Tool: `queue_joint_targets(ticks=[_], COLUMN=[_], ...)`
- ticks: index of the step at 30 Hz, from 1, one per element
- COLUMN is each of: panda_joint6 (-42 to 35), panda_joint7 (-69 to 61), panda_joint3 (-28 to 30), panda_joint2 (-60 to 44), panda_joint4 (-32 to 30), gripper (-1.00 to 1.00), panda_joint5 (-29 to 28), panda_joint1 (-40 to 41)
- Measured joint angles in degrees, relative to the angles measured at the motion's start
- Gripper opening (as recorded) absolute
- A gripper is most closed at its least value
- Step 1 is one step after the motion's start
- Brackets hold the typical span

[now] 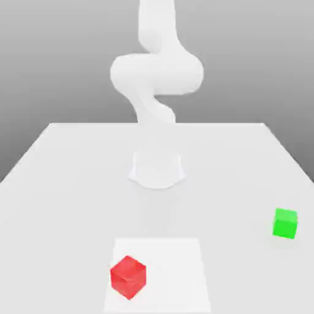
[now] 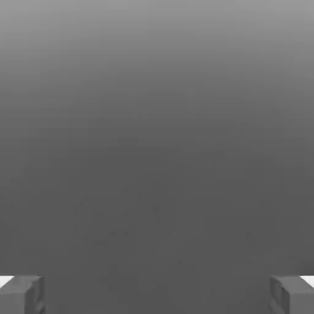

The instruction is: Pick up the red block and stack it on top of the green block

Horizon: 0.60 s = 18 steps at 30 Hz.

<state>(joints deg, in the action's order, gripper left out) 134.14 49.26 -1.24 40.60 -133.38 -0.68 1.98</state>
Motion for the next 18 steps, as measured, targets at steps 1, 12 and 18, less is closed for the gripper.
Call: queue_joint_targets(ticks=[1, 12, 18], panda_joint6=[1.01, 11.32, 16.97], panda_joint7=[1.49, 16.75, 23.94], panda_joint3=[-0.5, -3.68, -3.34], panda_joint2=[-2.26, -25.38, -37.78], panda_joint4=[-0.69, -7.72, -11.56], gripper=[0.0, 0.0, 0.0], panda_joint5=[-0.31, -3.59, -3.88], panda_joint1=[0.82, 7.51, 9.31])
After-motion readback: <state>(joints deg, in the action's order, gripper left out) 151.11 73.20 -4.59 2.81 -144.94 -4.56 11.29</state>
